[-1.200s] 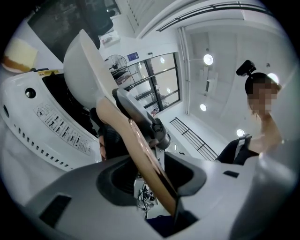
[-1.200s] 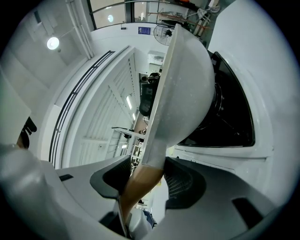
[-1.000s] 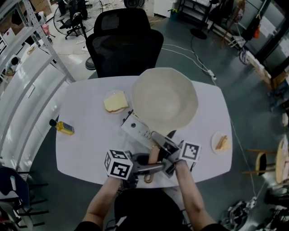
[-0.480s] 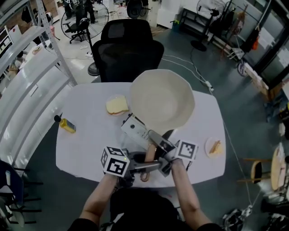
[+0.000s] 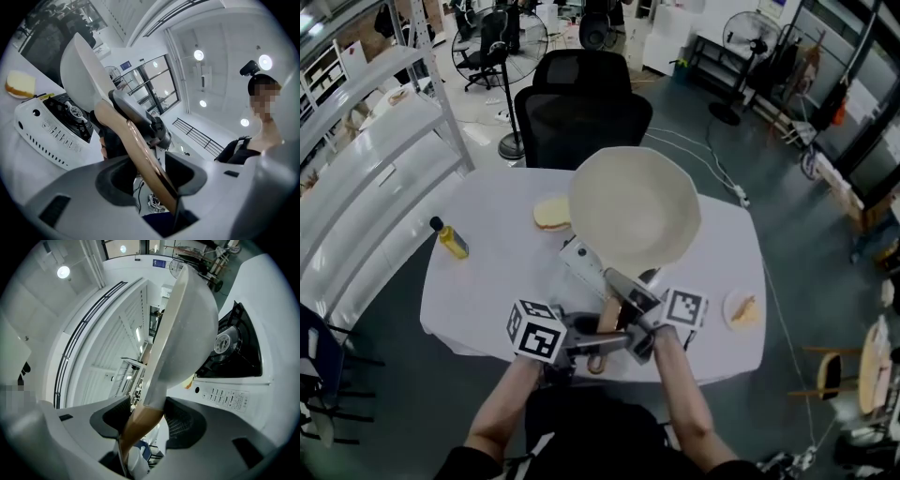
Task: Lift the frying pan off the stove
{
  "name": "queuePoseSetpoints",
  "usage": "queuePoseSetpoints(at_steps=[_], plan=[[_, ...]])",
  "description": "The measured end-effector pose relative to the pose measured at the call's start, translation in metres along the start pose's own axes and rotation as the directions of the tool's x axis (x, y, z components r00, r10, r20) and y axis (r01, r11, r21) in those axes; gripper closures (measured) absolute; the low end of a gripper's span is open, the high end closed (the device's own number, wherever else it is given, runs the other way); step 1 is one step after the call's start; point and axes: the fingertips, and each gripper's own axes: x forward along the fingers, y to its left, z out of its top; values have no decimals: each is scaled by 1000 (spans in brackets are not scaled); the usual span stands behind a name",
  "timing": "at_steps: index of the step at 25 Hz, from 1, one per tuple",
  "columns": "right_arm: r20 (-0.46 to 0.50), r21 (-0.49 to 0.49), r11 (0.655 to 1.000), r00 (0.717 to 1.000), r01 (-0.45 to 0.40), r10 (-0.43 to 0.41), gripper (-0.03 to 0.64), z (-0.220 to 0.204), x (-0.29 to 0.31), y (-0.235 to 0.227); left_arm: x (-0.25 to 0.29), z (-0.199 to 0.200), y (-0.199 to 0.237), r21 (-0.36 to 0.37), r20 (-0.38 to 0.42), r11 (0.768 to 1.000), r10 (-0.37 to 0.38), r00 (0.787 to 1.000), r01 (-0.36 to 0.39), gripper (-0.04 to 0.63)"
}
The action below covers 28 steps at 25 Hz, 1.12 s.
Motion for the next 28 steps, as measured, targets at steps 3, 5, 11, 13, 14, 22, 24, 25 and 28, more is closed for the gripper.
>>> queuePoseSetpoints(at_steps=[3, 5, 11, 13, 14, 22, 24, 25, 28], plan=[[-32, -4, 1000, 999, -24, 24, 393, -10, 3, 8, -4, -4, -7, -4, 29, 1000, 21, 999, -21, 410], [-64, -6, 999, 997, -35, 35, 393, -20, 3, 13, -7, -10, -13, -9, 54, 999, 40, 998, -40, 410], [-162, 1, 997, 984, -74, 73, 390, -58, 5, 29, -18, -31, -29, -20, 121, 994, 112, 986, -110, 410], [-202, -6, 996, 975, -91, 87, 390, -71, 10, 35, -26, -37, -34, -29, 151, 990, 137, 979, -135, 408], [-222, -5, 995, 971, -96, 93, 390, -78, 12, 38, -29, -40, -37, -34, 167, 989, 150, 974, -147, 408], [-357, 10, 985, 920, -170, 162, 388, -133, 31, 65, -62, -64, -55, -61, 267, 967, 254, 930, -247, 405], [-386, 8, 982, 905, -188, 177, 388, -146, 33, 74, -69, -70, -62, -66, 287, 960, 278, 917, -271, 405], [-399, 10, 979, 897, -202, 190, 388, -152, 34, 79, -72, -72, -66, -68, 296, 957, 288, 910, -281, 405], [-434, 13, 971, 874, -237, 219, 388, -169, 37, 91, -81, -81, -74, -78, 324, 948, 315, 892, -307, 404]])
